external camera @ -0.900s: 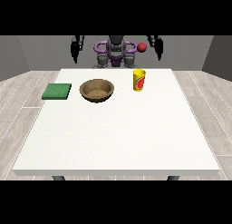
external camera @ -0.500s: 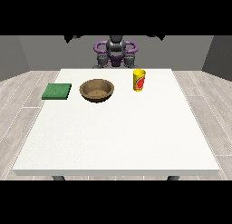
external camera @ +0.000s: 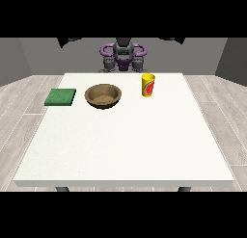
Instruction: Pick the cup and pour the ball into the bowl, then pick the bowl and place it on the pad
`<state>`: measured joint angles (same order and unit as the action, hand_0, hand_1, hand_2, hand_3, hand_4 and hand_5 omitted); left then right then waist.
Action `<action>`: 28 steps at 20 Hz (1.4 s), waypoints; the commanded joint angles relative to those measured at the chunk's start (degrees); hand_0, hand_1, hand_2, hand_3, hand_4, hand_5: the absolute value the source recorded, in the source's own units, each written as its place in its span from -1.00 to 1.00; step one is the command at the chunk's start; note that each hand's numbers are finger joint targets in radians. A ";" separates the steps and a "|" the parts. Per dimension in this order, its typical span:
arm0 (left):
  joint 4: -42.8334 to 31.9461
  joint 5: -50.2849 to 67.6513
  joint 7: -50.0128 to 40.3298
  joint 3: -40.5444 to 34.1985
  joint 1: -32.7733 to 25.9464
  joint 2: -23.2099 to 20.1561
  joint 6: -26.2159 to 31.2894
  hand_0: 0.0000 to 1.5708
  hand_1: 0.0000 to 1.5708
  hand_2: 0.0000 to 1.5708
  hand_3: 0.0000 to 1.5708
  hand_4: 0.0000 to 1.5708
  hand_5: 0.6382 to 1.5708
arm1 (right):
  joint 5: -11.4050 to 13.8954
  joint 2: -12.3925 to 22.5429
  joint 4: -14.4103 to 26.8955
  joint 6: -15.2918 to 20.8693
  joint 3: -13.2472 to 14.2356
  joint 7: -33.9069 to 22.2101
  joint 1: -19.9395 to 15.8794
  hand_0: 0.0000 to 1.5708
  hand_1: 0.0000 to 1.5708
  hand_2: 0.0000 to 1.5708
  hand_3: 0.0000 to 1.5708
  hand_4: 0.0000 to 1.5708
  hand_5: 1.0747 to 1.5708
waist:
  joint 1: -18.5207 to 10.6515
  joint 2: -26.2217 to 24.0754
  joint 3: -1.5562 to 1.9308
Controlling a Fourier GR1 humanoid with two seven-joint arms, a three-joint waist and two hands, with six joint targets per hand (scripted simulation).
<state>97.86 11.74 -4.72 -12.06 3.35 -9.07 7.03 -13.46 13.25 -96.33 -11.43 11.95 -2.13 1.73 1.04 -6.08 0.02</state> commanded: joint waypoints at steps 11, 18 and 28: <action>-17.76 -7.84 24.49 2.08 3.27 5.31 -2.19 -1.00 -1.00 -1.00 -1.00 -1.00 0.91 | -0.76 1.77 8.80 -4.63 4.08 9.24 -5.36 -1.00 -1.00 -1.00 -1.00 -1.00 1.00 | 2.13 10.71 -0.03; -29.82 -11.57 35.42 4.79 9.41 8.94 -9.57 -1.00 -1.00 -1.00 -1.00 -1.00 0.90 | 4.24 0.01 12.15 -3.96 1.67 16.20 -7.55 -1.00 -1.00 -1.00 -1.00 -1.00 1.00 | 3.74 15.53 -0.03; -49.52 -11.65 46.65 -0.38 19.70 7.53 -11.91 -1.00 -1.00 -1.00 -1.00 -1.00 0.89 | 0.19 2.57 16.95 -7.76 4.71 16.87 -11.38 -1.00 -1.00 -1.00 -1.00 -1.00 1.00 | 5.15 17.64 -0.03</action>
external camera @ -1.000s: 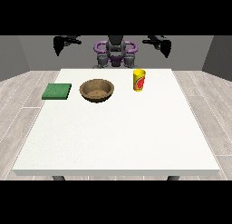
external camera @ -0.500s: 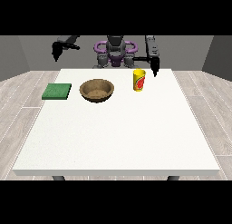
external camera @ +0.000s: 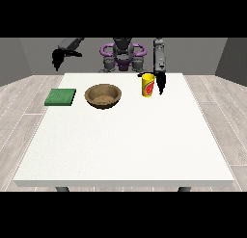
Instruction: Pick the cup and pour the ball into the bowl, then pick the bowl and place it on the pad
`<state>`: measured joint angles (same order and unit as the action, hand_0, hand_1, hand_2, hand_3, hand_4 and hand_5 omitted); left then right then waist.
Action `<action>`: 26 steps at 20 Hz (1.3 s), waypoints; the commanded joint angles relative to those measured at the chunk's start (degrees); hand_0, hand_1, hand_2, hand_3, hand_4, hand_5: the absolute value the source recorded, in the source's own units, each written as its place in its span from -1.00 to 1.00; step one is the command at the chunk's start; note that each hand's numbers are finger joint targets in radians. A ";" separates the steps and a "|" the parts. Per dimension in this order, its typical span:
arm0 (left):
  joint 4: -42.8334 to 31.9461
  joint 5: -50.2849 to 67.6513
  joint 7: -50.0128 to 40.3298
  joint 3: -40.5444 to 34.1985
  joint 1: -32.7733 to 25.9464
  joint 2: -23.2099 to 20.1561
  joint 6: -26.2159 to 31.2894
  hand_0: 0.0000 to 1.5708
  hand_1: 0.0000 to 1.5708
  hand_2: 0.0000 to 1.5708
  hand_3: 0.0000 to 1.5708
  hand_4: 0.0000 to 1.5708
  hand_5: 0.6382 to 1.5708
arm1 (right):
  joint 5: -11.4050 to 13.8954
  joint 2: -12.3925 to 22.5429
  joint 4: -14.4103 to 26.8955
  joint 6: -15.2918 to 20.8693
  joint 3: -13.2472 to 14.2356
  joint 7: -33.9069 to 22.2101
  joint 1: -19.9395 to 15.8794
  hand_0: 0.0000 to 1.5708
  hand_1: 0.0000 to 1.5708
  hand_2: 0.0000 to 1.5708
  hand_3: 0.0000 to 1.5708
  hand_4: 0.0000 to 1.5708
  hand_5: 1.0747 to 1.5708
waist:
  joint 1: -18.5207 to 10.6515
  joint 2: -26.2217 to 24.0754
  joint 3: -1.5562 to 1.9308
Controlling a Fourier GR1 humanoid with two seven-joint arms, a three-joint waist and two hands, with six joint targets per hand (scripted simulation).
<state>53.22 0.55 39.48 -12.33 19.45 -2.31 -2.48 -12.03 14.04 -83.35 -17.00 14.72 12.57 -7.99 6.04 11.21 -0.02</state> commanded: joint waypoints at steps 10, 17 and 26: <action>-20.30 0.88 14.04 -3.49 7.27 -2.77 -1.28 -1.00 -1.00 -1.00 -1.00 -1.00 0.98 | 1.94 0.15 1.95 -0.99 -0.54 4.05 0.01 -1.00 -1.00 -1.00 -1.00 -1.00 1.00 | 1.97 2.16 -0.01; -17.48 -8.68 17.77 1.20 3.07 2.13 -20.97 0.68 0.68 1.00 1.00 0.87 0.30 | 0.15 2.16 2.54 -1.74 1.01 3.13 -4.04 -1.00 -1.00 -1.00 -1.00 -1.00 1.00 | 4.35 5.50 -0.01; -14.21 -18.96 -1.67 7.36 4.95 -10.45 -22.07 0.76 0.76 1.00 1.00 1.00 0.51 | -1.61 4.36 9.21 -3.71 2.84 -2.98 -0.32 -1.00 -1.00 -1.00 -1.00 -1.00 0.99 | -0.20 -10.94 0.19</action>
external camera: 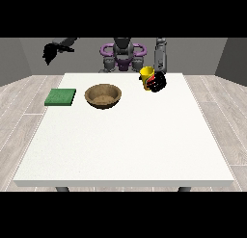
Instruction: Pick the cup and pour the ball into the bowl, then pick the bowl and place it on the pad
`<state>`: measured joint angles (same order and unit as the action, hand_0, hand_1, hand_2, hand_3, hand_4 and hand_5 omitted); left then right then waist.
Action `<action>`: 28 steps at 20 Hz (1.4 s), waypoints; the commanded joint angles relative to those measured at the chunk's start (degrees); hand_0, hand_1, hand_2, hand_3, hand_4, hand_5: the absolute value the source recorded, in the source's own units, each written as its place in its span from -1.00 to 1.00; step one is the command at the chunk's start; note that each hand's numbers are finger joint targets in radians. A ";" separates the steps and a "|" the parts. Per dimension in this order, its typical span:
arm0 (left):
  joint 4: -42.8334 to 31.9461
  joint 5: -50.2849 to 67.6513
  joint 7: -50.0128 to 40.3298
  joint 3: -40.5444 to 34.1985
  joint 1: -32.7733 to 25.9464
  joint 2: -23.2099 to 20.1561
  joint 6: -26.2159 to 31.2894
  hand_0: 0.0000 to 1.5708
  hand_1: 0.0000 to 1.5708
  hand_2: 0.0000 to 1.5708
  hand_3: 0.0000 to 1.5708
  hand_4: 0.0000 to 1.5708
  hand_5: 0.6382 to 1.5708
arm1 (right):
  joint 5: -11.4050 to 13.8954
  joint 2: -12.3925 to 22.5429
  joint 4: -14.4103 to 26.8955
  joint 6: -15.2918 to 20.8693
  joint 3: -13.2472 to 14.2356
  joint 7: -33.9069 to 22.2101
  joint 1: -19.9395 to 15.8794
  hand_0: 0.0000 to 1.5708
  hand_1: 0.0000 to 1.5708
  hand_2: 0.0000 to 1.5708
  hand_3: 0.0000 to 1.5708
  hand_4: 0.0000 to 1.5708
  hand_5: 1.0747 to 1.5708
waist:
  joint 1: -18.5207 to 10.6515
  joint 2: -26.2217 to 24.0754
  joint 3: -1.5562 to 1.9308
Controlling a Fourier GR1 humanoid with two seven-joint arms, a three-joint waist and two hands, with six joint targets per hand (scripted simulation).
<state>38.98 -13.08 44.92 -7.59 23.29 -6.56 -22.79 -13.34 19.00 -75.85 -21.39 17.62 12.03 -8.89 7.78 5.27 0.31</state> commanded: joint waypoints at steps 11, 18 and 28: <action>0.50 -21.40 -35.18 10.91 19.35 -11.90 -4.29 0.90 0.90 1.00 1.00 0.95 0.39 | 0.13 1.22 8.41 -0.24 1.10 -0.40 -4.43 -1.00 -1.00 -1.00 -1.00 -1.00 0.99 | -1.15 -3.39 -0.25; 1.12 -31.25 -44.39 15.86 18.46 -9.35 -6.72 0.90 0.90 1.00 1.00 0.92 0.35 | 0.52 0.68 9.70 -2.98 0.40 1.88 0.10 -1.00 -1.00 -1.00 -1.00 -1.00 0.99 | -0.22 -7.17 -0.29; -1.54 -54.25 -60.71 31.25 29.10 -5.65 -1.49 0.96 0.96 1.00 1.00 0.89 0.49 | 0.37 1.63 13.65 -2.83 1.14 1.54 -3.56 -1.00 -1.00 -1.00 -1.00 -1.00 1.00 | -0.14 -8.86 -0.25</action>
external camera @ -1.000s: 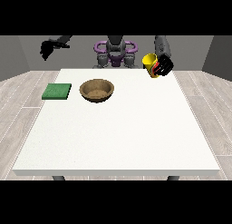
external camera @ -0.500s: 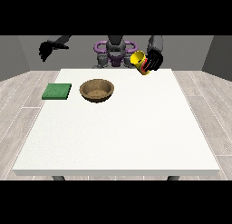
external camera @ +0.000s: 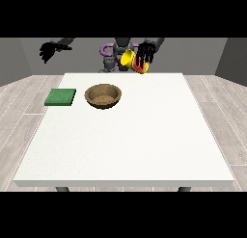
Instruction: Pick the cup and pour the ball into the bowl, then pick the bowl and place it on the pad
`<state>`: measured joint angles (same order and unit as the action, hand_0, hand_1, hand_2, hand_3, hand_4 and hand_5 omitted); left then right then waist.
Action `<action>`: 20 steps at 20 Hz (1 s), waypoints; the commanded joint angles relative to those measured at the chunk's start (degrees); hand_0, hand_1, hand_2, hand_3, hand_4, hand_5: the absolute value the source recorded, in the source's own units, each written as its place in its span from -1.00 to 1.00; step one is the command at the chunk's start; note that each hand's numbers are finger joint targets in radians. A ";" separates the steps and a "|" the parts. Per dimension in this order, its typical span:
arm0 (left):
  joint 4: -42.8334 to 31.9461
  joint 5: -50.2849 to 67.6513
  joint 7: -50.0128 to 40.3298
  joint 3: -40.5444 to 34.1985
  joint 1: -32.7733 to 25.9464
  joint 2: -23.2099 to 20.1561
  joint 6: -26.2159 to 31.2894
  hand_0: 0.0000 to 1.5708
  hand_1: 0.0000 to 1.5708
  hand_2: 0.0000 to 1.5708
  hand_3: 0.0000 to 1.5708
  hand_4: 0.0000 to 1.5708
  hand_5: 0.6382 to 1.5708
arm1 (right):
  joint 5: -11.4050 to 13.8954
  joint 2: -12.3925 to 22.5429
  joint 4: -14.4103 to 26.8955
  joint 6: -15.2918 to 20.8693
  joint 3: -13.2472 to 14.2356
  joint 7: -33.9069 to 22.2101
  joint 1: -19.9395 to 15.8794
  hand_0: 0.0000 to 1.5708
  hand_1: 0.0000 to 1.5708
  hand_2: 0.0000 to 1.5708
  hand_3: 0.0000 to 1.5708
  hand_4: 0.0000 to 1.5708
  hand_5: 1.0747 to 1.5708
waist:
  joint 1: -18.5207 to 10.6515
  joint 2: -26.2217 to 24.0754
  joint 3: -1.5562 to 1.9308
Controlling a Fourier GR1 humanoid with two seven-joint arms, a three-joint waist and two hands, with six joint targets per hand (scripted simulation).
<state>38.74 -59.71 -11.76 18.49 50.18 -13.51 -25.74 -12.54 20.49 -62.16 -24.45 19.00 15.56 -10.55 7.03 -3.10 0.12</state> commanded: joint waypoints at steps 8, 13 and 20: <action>-4.41 -24.06 -9.33 19.62 8.31 8.59 12.79 0.92 0.92 1.00 1.00 1.00 -0.13 | -0.09 0.93 3.73 -0.65 0.50 1.19 -4.13 -1.00 -1.00 -1.00 -1.00 -1.00 1.00 | 0.72 2.48 0.06; -7.86 -33.77 -11.90 26.62 8.11 7.48 16.45 0.91 0.91 1.00 1.00 0.90 0.28 | -0.52 1.04 3.09 -1.57 0.39 1.25 -3.86 -1.00 -1.00 -1.00 -1.00 -1.00 1.00 | 1.89 1.63 -0.07; -6.30 -37.79 -7.42 27.21 8.90 9.59 23.17 0.84 0.84 1.00 1.00 0.95 0.05 | -0.77 1.76 3.86 -1.29 0.33 -1.69 -3.73 -1.00 -1.00 -1.00 -1.00 -1.00 1.00 | -0.17 -0.58 -0.13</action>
<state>32.42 -94.81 -20.28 45.30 59.23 -4.40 -4.92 -13.59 23.23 -57.03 -27.02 20.54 16.71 -13.79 7.06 -2.40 0.05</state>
